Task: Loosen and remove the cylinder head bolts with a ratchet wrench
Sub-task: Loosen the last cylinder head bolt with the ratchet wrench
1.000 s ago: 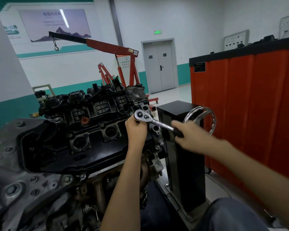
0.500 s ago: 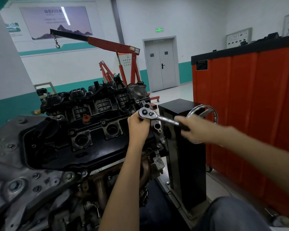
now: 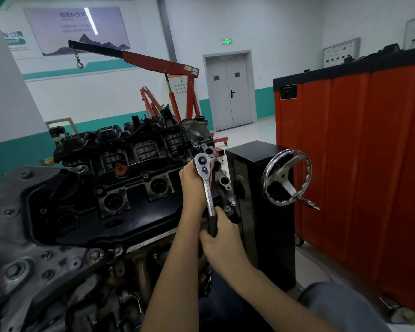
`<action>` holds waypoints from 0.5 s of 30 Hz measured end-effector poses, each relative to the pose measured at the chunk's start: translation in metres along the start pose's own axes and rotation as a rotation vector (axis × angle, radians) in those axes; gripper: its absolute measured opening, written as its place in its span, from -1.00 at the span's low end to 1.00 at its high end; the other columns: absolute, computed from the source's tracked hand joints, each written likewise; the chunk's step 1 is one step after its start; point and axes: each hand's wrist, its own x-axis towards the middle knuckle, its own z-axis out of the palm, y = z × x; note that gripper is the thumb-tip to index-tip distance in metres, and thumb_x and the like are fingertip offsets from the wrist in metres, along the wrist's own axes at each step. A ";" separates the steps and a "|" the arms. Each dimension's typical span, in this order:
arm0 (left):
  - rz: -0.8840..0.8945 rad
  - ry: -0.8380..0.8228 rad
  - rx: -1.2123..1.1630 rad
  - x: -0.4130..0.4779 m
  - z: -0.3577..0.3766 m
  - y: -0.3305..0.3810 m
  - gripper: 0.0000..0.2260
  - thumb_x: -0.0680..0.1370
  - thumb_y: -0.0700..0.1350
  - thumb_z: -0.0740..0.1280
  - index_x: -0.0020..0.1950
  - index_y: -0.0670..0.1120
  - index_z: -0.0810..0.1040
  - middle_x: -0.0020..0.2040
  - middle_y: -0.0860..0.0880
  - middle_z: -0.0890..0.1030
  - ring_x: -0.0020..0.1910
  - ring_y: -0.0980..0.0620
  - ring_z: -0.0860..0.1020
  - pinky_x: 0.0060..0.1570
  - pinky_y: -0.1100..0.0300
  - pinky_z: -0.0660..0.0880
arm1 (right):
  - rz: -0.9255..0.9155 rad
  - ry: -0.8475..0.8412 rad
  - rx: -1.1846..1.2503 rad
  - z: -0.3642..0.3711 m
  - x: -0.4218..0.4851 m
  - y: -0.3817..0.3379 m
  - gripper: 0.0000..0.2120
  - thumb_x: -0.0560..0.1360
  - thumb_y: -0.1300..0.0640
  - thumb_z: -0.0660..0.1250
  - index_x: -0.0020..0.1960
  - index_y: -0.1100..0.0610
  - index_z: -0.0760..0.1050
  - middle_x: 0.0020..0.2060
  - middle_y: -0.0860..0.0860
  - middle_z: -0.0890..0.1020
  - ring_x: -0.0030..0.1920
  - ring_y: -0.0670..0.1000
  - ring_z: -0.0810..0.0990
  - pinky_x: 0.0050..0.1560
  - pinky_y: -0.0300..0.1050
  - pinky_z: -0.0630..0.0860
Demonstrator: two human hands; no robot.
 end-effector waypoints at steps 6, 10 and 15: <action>0.007 -0.104 0.045 -0.002 -0.002 0.007 -0.52 0.49 -0.35 0.27 -0.53 0.11 0.43 -0.54 0.18 0.43 -0.49 0.27 0.32 -0.45 0.44 0.26 | -0.058 -0.268 -0.453 -0.102 0.031 -0.006 -0.76 0.46 0.34 0.28 -0.05 0.01 0.43 -0.37 -0.02 0.49 -0.48 -0.19 0.43 -0.48 -0.33 0.35; -0.003 -0.060 0.001 -0.006 -0.004 0.012 -0.59 0.50 -0.34 0.24 -0.40 0.13 0.49 -0.51 0.23 0.49 -0.48 0.32 0.38 -0.43 0.45 0.29 | -0.331 -0.339 -1.126 -0.153 0.094 -0.049 -0.85 0.52 0.22 0.27 -0.02 -0.01 0.38 -0.40 -0.10 0.47 -0.48 -0.21 0.46 -0.48 -0.39 0.29; -0.024 -0.057 -0.032 -0.006 -0.004 0.007 -0.62 0.50 -0.35 0.24 -0.37 0.08 0.50 -0.50 0.20 0.49 -0.47 0.29 0.37 -0.42 0.45 0.28 | -0.250 -0.188 -0.946 -0.131 0.068 -0.021 -0.83 0.49 0.22 0.29 -0.05 0.01 0.33 -0.38 -0.05 0.43 -0.44 -0.10 0.44 -0.48 -0.33 0.28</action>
